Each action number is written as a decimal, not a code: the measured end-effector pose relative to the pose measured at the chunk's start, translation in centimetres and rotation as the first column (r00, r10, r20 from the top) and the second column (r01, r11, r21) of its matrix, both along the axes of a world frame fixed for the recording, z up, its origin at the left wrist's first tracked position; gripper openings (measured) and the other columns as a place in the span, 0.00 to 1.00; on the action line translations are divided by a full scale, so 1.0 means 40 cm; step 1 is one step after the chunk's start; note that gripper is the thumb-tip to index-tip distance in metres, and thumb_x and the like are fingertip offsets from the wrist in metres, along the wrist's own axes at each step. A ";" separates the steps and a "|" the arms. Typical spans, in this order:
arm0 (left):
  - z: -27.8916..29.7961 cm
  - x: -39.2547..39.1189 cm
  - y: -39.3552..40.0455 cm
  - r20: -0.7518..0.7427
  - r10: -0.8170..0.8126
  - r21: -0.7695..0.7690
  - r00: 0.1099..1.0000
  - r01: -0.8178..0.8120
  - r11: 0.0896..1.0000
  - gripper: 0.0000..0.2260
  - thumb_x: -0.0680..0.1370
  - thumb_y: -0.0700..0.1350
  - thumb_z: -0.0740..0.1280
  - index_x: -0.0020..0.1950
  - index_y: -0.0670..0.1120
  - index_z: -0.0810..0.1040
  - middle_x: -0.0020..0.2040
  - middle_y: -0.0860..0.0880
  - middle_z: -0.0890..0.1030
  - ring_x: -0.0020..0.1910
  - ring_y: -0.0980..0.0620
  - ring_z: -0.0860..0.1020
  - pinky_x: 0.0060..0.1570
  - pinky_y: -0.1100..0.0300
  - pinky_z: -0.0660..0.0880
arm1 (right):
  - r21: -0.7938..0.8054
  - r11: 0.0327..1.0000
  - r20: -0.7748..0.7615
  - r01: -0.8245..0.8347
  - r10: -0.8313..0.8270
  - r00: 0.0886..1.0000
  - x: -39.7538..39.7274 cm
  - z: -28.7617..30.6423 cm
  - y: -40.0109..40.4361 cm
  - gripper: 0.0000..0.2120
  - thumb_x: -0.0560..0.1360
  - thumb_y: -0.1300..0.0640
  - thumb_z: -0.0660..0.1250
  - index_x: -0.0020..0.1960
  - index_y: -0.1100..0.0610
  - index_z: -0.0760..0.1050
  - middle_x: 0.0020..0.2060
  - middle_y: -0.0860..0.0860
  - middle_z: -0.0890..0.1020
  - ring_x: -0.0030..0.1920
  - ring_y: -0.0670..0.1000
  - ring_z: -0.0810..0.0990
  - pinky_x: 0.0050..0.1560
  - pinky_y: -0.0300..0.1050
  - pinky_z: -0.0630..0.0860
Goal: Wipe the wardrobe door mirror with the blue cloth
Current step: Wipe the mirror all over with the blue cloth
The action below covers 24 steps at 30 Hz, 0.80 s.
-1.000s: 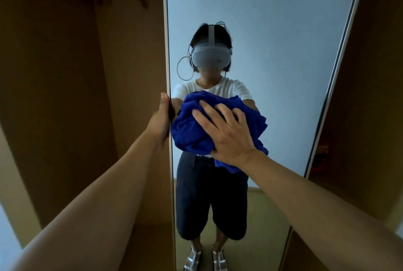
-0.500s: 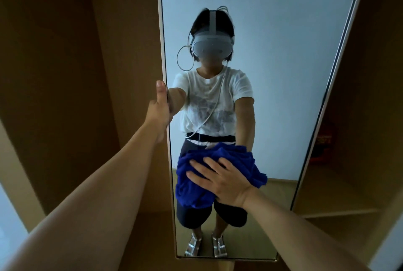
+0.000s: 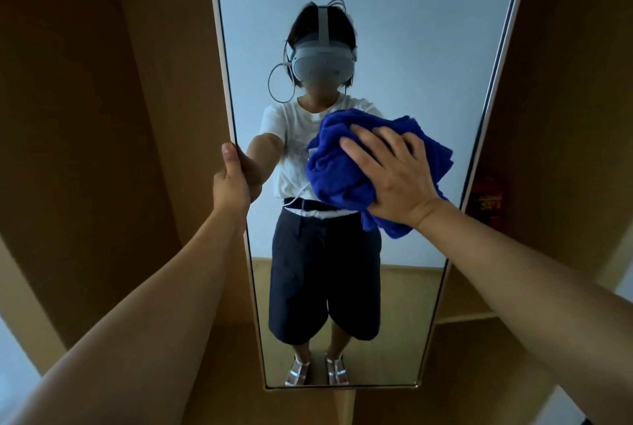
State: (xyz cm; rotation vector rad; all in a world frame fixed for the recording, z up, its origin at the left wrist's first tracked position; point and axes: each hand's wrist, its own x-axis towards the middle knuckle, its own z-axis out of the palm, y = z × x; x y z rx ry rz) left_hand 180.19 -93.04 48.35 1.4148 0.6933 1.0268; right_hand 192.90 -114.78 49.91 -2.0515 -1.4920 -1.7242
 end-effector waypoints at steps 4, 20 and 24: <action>-0.019 0.009 -0.003 0.007 0.057 -0.045 0.998 -0.056 0.997 0.34 0.77 0.67 0.48 0.68 0.42 0.68 0.52 0.49 0.72 0.50 0.51 0.73 0.49 0.57 0.69 | 0.059 0.998 -0.034 -0.007 0.009 0.999 -0.012 -0.064 0.012 0.37 0.67 0.40 0.69 0.72 0.52 0.63 0.68 0.54 0.73 0.61 0.58 0.69 0.55 0.55 0.64; -0.026 -0.008 0.003 -0.056 0.101 0.062 0.993 -0.097 0.993 0.30 0.77 0.67 0.47 0.51 0.42 0.74 0.39 0.48 0.76 0.37 0.52 0.75 0.35 0.59 0.69 | -0.141 0.985 0.122 -0.104 0.121 0.985 0.000 0.004 0.006 0.34 0.68 0.46 0.66 0.73 0.53 0.65 0.69 0.55 0.71 0.61 0.59 0.74 0.56 0.56 0.65; -0.018 -0.023 -0.002 -0.044 0.072 0.075 0.996 -0.068 0.995 0.25 0.77 0.66 0.49 0.35 0.49 0.70 0.33 0.49 0.75 0.33 0.52 0.74 0.33 0.60 0.69 | 0.064 0.993 0.062 -0.100 0.096 0.993 -0.008 0.164 0.031 0.34 0.69 0.41 0.68 0.71 0.55 0.69 0.68 0.54 0.73 0.60 0.59 0.75 0.55 0.55 0.66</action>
